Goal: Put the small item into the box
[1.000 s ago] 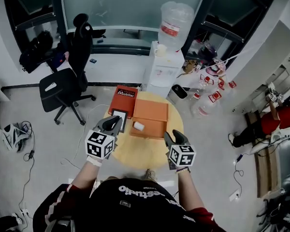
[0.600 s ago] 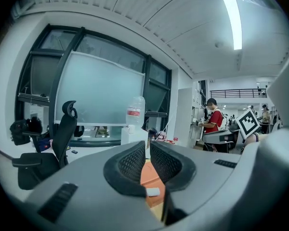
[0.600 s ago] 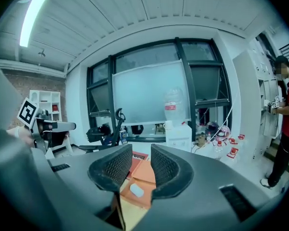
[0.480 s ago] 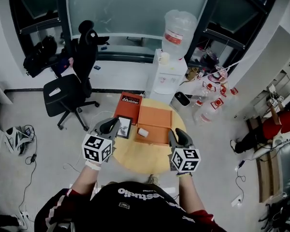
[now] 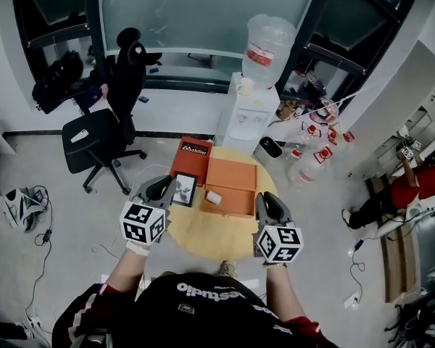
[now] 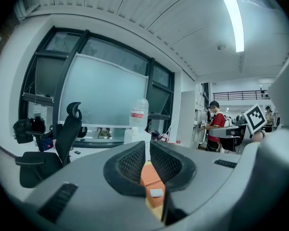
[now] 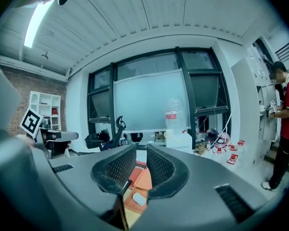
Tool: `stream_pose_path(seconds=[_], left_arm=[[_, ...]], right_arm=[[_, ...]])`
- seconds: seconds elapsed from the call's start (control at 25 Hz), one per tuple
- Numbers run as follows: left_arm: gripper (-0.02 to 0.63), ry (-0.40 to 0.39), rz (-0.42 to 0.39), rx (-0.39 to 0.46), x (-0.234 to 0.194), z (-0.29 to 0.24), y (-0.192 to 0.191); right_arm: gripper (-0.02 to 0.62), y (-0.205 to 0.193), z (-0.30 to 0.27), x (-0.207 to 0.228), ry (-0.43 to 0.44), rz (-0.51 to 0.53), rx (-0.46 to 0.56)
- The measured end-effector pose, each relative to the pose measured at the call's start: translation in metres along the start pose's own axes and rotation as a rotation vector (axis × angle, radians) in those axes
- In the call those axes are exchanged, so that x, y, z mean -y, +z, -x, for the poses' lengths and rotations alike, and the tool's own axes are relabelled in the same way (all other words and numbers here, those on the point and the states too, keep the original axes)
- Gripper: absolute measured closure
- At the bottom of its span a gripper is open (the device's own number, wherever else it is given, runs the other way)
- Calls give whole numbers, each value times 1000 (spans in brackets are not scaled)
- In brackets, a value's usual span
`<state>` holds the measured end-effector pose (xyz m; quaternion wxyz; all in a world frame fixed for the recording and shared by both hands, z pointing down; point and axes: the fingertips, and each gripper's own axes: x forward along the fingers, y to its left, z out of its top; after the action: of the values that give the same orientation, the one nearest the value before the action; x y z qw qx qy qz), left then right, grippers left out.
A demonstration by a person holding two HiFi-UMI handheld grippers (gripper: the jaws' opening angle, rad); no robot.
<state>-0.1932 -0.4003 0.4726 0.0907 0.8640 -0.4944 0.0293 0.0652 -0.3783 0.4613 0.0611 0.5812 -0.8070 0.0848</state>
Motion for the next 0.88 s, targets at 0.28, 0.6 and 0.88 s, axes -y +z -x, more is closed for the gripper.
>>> stream_pose_path(seconds=[0.28, 0.6, 0.88], left_arm=[[563, -4, 16, 12, 6, -1, -3], [563, -20, 5, 31, 15, 2, -1], [563, -28, 6, 34, 20, 5, -3]], right_arm=[[537, 4, 14, 12, -42, -5, 29], [552, 9, 23, 12, -61, 9, 54], [562, 10, 27, 10, -65, 30, 58]])
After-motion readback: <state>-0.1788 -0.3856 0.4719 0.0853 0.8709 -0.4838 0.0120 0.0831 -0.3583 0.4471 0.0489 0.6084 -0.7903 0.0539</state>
